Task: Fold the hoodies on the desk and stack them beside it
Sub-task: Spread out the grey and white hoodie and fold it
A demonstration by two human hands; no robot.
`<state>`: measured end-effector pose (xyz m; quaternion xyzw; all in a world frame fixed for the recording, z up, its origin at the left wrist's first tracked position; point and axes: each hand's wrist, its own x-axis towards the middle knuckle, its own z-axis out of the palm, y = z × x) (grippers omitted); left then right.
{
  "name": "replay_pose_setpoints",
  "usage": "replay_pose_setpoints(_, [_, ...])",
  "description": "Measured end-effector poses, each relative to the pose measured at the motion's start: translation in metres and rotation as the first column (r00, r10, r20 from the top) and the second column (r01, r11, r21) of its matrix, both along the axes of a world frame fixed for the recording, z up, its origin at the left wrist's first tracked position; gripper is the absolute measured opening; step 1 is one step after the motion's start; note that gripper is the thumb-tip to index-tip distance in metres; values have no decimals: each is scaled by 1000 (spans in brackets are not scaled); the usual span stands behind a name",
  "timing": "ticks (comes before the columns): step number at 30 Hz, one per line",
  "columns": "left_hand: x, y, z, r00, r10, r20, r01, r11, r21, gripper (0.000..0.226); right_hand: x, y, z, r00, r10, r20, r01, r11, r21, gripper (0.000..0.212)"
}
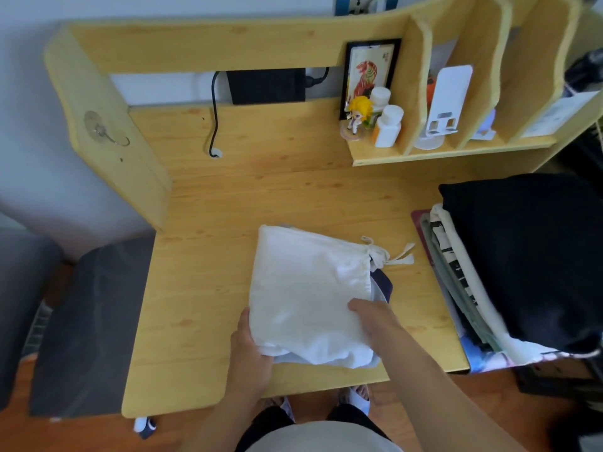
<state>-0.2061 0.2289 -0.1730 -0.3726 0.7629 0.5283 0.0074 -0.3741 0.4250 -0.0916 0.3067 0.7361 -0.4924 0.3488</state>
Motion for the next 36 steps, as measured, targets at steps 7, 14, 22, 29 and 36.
replay_pose_setpoints(7, [0, 0, -5, 996, -18, 87, 22, 999, -47, 110, 7, -1, 3, 990, 94, 107, -81, 990, -119, 39])
replay_pose_setpoints(14, [-1, 0, 23, 1000, -7, 5, 7, 996, -83, 88, 20, -6, 11, 910, 234, -341, -184, 968, 172, 28])
replay_pose_setpoints(22, [-3, 12, 48, 877, -351, 329, 479, 591, -648, 118, 30, 32, -7, 952, 275, -136, -196, 885, 422, 57])
replay_pose_setpoints(29, [-28, 67, 52, 698, -649, 302, 626, 350, -697, 59, -33, 12, -8, 191, 921, -338, -437, 388, 811, 67])
replay_pose_setpoints(36, [-33, 14, 15, 513, -792, 332, 622, 75, -779, 46, -50, 41, -60, 297, 954, -49, -546, 212, 810, 67])
